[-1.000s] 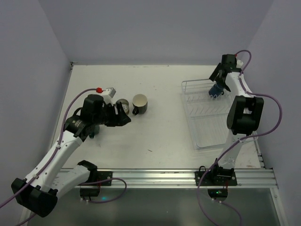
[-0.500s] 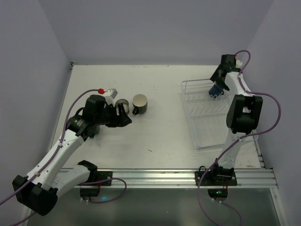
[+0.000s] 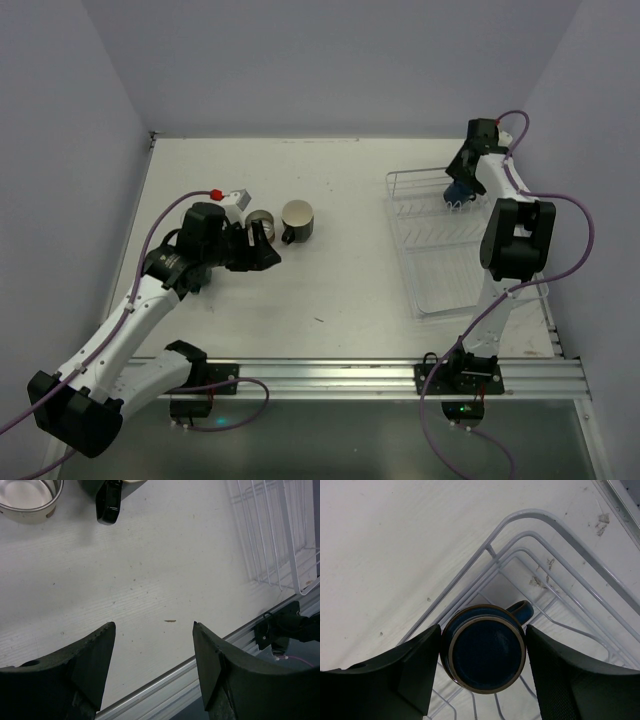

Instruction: Unload the cups from the dish rack

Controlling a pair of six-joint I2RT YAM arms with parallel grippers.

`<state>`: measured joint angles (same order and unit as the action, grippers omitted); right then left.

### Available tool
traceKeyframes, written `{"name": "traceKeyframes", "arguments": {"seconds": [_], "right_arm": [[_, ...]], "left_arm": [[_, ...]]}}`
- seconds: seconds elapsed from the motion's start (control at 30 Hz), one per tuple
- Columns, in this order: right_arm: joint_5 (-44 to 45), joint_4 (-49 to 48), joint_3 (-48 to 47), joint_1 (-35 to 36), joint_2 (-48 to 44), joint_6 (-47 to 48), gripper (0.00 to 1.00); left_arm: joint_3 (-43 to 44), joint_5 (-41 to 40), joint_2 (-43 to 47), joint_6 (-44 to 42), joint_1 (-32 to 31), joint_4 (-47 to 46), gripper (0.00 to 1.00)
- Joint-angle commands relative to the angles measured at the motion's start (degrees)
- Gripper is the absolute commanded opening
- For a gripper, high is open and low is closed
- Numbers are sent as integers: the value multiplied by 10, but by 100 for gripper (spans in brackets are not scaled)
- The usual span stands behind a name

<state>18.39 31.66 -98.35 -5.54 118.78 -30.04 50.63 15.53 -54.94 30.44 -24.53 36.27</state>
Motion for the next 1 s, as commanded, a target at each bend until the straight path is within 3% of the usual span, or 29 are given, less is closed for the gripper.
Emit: {"name": "traceKeyframes", "arguments": {"seconds": [0.0, 0.03, 0.13, 0.17, 0.2, 0.43, 0.97], "right_arm": [[4, -19, -2, 5, -7, -13, 69], [4, -18, -4, 5, -7, -13, 67], [2, -20, 1, 6, -8, -15, 46], [2, -20, 3, 6, -9, -15, 33], [2, -21, 4, 7, -10, -16, 27], [10, -14, 0, 11, -6, -14, 1], [37, -1, -41, 35, -5, 24, 0]], "left_arm": [[-8, 21, 3, 1, -5, -24, 67], [-9, 22, 3, 1, -5, -25, 67], [-11, 24, 4, 2, -5, -26, 67], [-12, 26, 4, 2, -5, -26, 67], [-12, 26, 4, 2, -5, -26, 67], [-16, 28, 5, 2, -7, -29, 67], [-20, 31, 7, 3, -9, -33, 68]]}}
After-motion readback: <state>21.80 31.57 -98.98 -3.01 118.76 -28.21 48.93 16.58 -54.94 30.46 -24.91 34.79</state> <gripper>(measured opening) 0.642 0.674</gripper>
